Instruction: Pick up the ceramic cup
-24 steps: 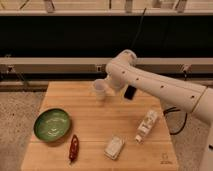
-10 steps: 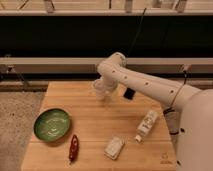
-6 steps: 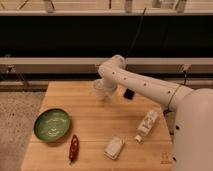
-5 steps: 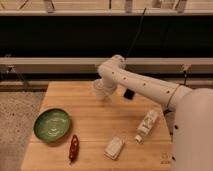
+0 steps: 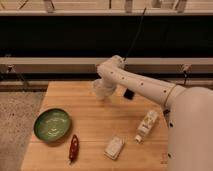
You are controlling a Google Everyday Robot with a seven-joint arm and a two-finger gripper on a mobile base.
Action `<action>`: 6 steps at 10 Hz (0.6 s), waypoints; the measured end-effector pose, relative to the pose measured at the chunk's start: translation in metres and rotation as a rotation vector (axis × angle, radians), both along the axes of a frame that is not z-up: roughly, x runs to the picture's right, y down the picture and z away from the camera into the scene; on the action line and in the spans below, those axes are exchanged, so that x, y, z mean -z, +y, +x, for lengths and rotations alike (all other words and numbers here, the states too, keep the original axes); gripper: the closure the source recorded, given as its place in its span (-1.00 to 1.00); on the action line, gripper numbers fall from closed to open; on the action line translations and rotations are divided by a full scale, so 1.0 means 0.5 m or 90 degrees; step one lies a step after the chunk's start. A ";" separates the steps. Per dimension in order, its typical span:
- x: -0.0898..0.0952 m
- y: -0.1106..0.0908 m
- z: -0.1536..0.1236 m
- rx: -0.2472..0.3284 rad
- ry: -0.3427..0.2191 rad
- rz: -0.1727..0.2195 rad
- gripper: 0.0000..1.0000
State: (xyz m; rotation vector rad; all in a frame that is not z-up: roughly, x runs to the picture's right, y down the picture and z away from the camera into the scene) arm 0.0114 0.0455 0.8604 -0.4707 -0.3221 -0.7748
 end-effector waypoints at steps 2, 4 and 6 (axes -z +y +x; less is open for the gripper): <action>-0.006 0.002 0.004 0.002 0.003 -0.006 -0.60; -0.010 0.004 -0.002 0.006 0.002 -0.011 -0.60; -0.023 0.013 -0.003 0.008 0.003 -0.018 -0.58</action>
